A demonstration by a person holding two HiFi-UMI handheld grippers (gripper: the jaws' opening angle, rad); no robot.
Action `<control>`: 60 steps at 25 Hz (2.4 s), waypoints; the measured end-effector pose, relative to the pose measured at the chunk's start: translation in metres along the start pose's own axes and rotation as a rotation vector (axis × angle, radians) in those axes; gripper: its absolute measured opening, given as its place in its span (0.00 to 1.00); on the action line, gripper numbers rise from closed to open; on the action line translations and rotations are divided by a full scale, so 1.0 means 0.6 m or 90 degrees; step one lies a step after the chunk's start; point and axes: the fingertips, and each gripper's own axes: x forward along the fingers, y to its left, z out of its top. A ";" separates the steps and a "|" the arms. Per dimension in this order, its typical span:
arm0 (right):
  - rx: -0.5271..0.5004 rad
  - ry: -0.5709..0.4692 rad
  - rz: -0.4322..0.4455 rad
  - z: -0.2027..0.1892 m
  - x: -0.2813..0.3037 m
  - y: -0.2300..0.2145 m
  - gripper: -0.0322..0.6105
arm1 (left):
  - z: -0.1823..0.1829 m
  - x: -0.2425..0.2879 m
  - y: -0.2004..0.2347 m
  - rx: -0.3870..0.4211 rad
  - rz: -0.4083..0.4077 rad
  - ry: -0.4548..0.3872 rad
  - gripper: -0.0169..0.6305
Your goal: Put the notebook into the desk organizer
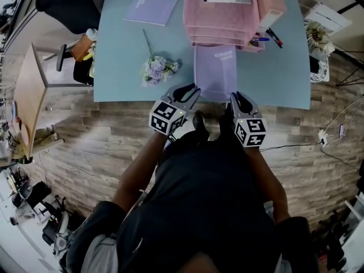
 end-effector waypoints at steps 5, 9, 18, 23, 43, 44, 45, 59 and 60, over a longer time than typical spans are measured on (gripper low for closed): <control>-0.051 -0.018 -0.002 0.025 0.003 0.002 0.12 | 0.021 0.005 0.004 -0.005 0.001 -0.013 0.26; -0.078 -0.035 -0.009 0.042 0.005 -0.002 0.12 | 0.040 0.009 0.004 -0.004 -0.001 -0.026 0.26; -0.069 -0.037 -0.026 0.040 0.006 -0.022 0.11 | 0.042 0.026 -0.008 0.007 -0.019 -0.022 0.26; -0.001 -0.002 -0.028 0.003 0.010 -0.044 0.11 | 0.008 0.039 -0.021 -0.015 -0.027 0.013 0.27; 0.092 0.222 -0.006 -0.131 0.058 -0.064 0.10 | -0.196 0.096 0.030 -0.157 -0.027 0.232 0.19; 0.074 0.233 -0.008 -0.134 0.057 -0.066 0.11 | -0.196 0.097 0.037 -0.159 -0.018 0.231 0.19; 0.054 0.239 -0.011 -0.134 0.057 -0.068 0.14 | -0.195 0.096 0.044 -0.161 -0.009 0.229 0.19; 0.090 0.306 0.047 -0.118 0.146 -0.099 0.31 | -0.177 0.124 0.097 -0.205 -0.012 0.215 0.31; 0.089 0.323 0.049 -0.124 0.153 -0.100 0.31 | -0.177 0.129 0.097 -0.208 -0.014 0.218 0.32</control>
